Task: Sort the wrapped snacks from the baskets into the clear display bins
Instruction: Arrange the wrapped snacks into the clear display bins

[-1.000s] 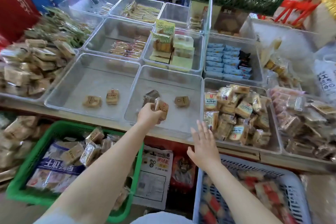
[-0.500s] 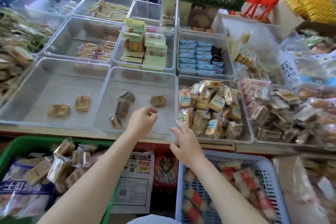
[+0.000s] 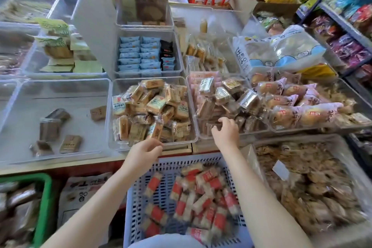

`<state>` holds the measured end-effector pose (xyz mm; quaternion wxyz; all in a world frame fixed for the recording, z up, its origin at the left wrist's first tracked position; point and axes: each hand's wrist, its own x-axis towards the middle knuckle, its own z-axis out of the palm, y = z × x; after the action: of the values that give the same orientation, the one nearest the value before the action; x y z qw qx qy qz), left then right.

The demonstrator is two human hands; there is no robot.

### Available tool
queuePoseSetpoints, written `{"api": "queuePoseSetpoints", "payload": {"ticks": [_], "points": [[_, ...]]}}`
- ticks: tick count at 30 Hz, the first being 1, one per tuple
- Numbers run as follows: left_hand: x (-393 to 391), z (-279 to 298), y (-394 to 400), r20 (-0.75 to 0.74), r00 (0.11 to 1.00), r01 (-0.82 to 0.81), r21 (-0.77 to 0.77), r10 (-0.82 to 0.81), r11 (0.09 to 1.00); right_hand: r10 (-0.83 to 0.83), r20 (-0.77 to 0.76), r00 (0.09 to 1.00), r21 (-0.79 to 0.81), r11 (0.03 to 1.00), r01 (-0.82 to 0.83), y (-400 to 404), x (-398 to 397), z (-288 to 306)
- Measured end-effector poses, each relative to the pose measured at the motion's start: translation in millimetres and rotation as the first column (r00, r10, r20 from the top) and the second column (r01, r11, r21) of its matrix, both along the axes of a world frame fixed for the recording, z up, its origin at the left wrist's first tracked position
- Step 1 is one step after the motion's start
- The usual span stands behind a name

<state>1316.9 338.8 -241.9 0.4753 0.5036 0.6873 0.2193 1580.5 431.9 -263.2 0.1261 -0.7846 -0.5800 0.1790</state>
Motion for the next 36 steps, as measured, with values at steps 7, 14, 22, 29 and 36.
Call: {"api": "queuePoseSetpoints", "payload": {"ticks": [7, 14, 22, 29, 36], "points": [[35.2, 7.6, -3.2, -0.061, 0.997, -0.04, -0.027, 0.039, 0.999, -0.152, -0.12, 0.981, -0.101, 0.985, 0.14, 41.8, -35.2, -1.0], [43.2, 18.5, -12.3, -0.017, 0.989, -0.15, 0.01, 0.15, 0.989, -0.313, -0.583, 0.75, -0.173, 0.949, 0.262, 32.4, -27.9, 16.5], [28.6, 16.1, -20.2, -0.063, 0.992, -0.084, 0.283, 0.106, 0.955, 0.1, -0.79, 0.605, -0.023, 0.981, -0.192, -40.5, -44.3, 58.7], [-25.4, 14.6, -19.4, -0.413, 0.911, 0.12, 0.283, 0.007, 0.952, 0.358, -0.73, 0.582, -0.039, 0.828, -0.559, -51.4, -123.6, 54.9], [-116.4, -15.0, -22.8, -0.352, 0.901, -0.094, 0.413, 0.254, 0.906, 0.586, -0.093, 0.805, 0.042, 0.81, -0.584, -49.6, -162.6, -13.0]]}}
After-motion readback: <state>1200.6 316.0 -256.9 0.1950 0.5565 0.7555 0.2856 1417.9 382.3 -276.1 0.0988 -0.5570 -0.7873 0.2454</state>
